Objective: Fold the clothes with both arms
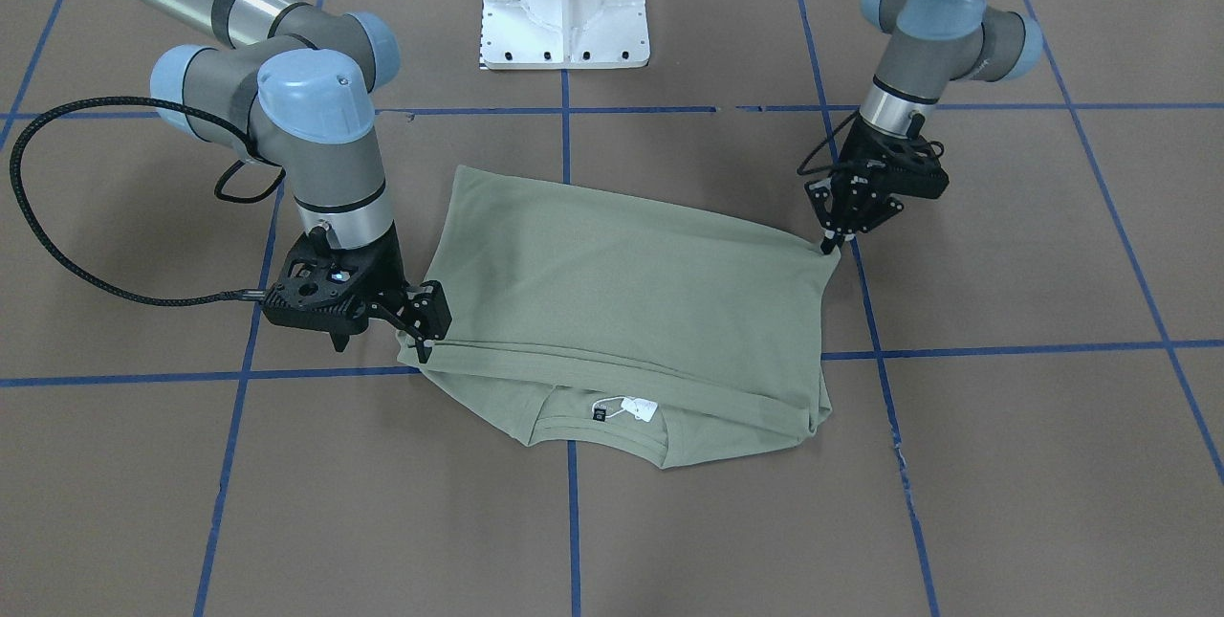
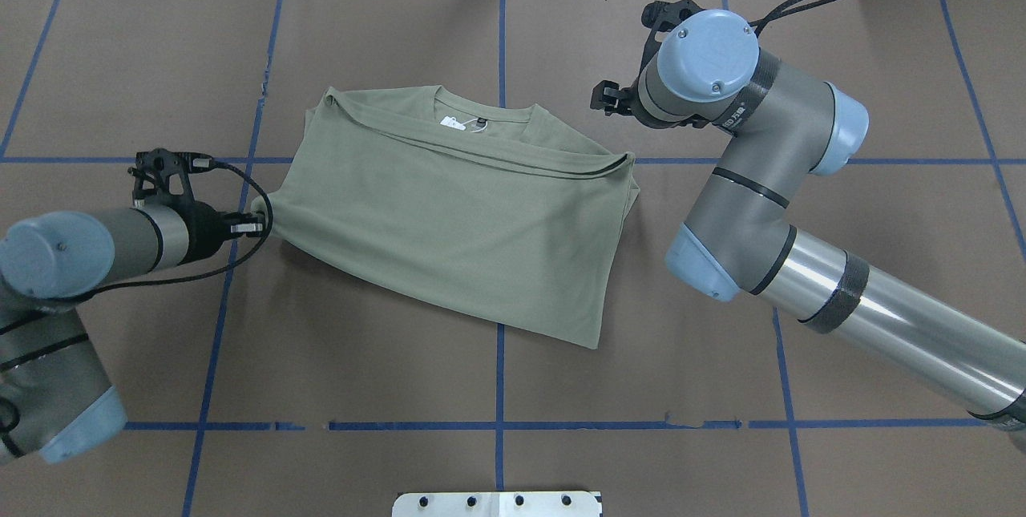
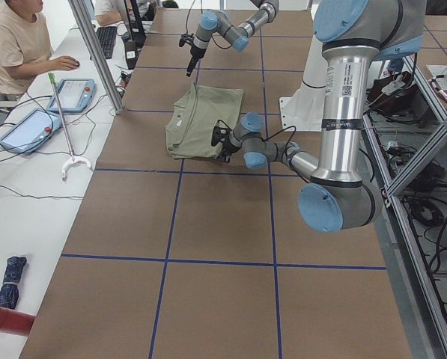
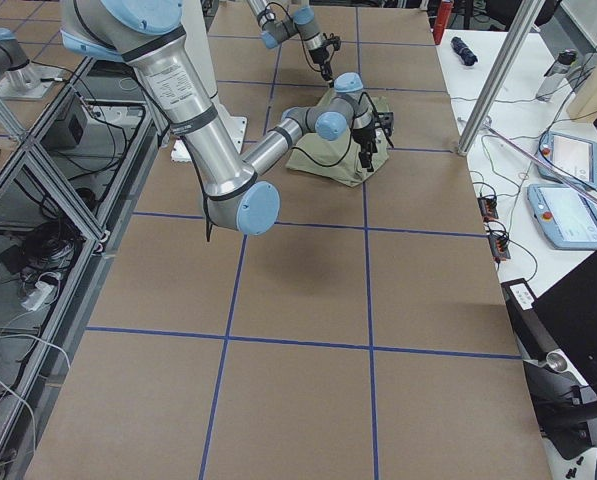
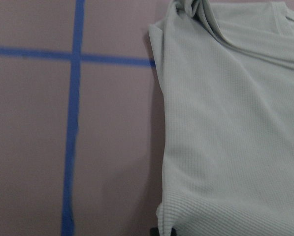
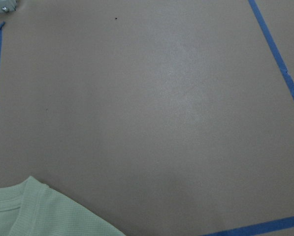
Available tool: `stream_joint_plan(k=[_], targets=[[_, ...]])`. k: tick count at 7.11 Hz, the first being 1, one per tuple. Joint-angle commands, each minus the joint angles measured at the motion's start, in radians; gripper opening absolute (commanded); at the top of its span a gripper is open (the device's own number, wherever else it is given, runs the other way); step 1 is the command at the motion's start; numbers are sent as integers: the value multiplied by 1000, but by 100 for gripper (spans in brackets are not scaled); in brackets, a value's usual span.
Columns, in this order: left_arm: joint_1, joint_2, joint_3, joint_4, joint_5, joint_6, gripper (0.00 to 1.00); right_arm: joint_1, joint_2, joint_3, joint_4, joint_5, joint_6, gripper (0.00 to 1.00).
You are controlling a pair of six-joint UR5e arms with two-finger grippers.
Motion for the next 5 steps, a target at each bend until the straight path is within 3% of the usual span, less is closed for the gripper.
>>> stream_joint_plan(k=[1, 4, 5], targets=[[-172, -260, 310, -3, -4, 153, 0, -2, 0, -1, 0, 0, 0, 100], [-263, -580, 746, -15, 4, 295, 0, -2, 2, 4, -2, 1, 0, 100], [-266, -588, 761, -21, 4, 322, 0, -5, 5, 7, 0, 2, 0, 100]])
